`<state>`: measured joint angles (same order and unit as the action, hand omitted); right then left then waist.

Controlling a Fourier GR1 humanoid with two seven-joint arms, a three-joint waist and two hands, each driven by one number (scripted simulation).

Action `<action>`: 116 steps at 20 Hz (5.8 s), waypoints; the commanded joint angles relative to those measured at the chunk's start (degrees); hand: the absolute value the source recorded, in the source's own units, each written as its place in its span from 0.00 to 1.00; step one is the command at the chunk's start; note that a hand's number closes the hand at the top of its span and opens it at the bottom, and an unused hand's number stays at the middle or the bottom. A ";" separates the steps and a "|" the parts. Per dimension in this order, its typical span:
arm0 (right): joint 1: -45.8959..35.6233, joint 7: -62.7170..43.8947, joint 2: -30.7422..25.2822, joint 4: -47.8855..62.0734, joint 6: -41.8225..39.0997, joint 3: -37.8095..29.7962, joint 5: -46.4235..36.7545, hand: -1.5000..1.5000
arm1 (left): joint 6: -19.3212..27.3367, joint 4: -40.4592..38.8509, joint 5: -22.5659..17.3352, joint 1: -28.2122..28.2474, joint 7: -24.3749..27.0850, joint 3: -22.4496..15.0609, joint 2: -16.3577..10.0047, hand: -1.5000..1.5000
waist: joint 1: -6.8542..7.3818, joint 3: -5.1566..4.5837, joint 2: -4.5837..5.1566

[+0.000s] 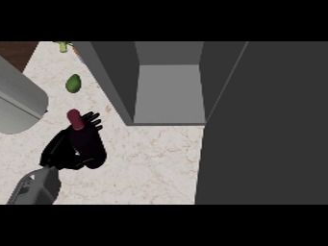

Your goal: Pick up the wine, place it into the cabinet and close the cabinet

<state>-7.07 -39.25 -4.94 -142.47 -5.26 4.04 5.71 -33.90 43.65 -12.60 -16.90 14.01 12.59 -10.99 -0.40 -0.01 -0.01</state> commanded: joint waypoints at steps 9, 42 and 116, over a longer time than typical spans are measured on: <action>4.05 -3.18 -0.30 -9.09 -0.94 -3.35 7.95 0.00 | -0.52 -0.44 4.52 0.15 7.85 -3.46 1.43 1.00 | -0.06 0.03 -0.13; 2.87 -1.85 2.75 -5.27 -0.62 0.47 2.93 0.00 | 26.83 61.68 4.20 19.85 -5.74 -13.70 10.91 1.00 | 0.35 0.04 -0.18; 1.33 -2.03 1.07 -4.97 -3.24 -4.00 6.89 0.00 | 67.46 17.12 -7.48 -18.88 8.55 -31.80 10.99 1.00 | -0.07 -0.01 -0.01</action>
<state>-4.79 -36.44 -3.19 -140.97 -9.89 0.47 8.55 34.94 62.14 -19.58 -34.68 22.98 -21.79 -0.15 -0.62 0.00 0.01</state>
